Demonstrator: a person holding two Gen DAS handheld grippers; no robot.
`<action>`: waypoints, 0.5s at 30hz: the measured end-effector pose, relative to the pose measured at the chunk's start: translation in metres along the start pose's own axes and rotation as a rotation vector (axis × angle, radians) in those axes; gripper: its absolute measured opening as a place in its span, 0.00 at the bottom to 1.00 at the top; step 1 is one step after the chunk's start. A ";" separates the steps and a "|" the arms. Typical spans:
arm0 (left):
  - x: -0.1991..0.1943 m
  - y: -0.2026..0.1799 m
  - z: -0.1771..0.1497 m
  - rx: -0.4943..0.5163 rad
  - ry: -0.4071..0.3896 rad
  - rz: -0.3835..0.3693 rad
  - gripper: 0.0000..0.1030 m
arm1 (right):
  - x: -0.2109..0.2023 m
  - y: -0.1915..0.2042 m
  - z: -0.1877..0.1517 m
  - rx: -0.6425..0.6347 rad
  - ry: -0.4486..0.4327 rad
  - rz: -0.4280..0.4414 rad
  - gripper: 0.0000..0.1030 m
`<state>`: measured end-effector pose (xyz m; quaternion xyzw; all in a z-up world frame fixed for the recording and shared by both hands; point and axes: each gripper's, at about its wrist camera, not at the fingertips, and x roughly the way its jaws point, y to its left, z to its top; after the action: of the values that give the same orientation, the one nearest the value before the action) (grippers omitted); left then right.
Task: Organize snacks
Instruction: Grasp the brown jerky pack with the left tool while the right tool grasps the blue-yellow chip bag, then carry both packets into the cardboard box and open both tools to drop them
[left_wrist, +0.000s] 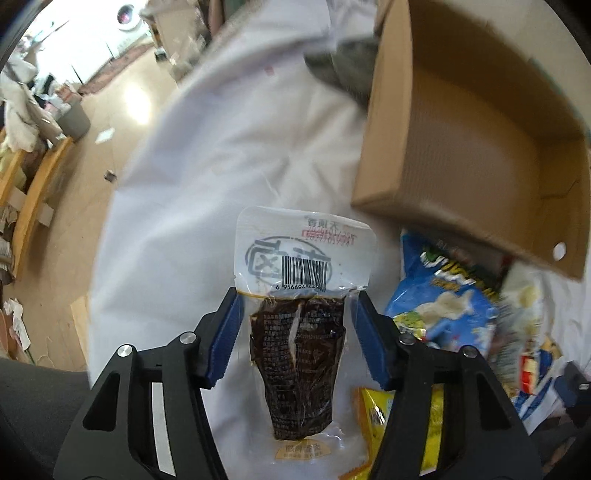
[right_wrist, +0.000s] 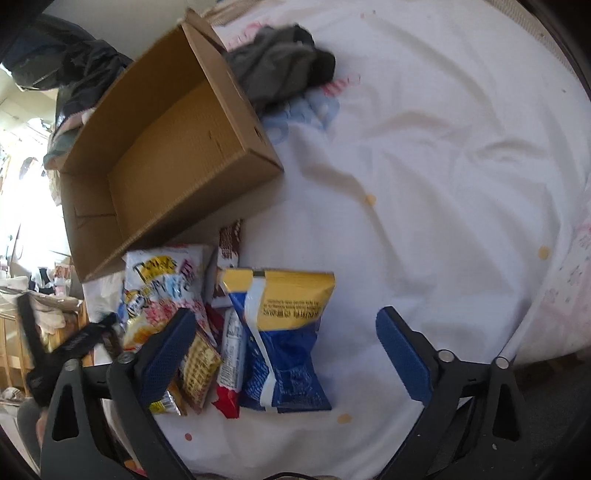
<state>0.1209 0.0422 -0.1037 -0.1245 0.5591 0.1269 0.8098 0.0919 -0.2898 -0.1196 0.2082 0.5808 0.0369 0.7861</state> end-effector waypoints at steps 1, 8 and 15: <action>-0.010 0.001 -0.001 0.004 -0.031 0.003 0.54 | 0.004 0.000 -0.001 -0.002 0.018 -0.006 0.90; -0.055 0.000 -0.010 0.035 -0.184 0.005 0.54 | 0.037 0.003 -0.007 -0.004 0.125 -0.025 0.60; -0.047 0.024 -0.012 0.003 -0.188 -0.027 0.54 | 0.018 -0.001 -0.008 -0.027 0.053 -0.022 0.29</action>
<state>0.0865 0.0578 -0.0655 -0.1183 0.4790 0.1265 0.8606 0.0898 -0.2831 -0.1379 0.1899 0.6033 0.0417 0.7734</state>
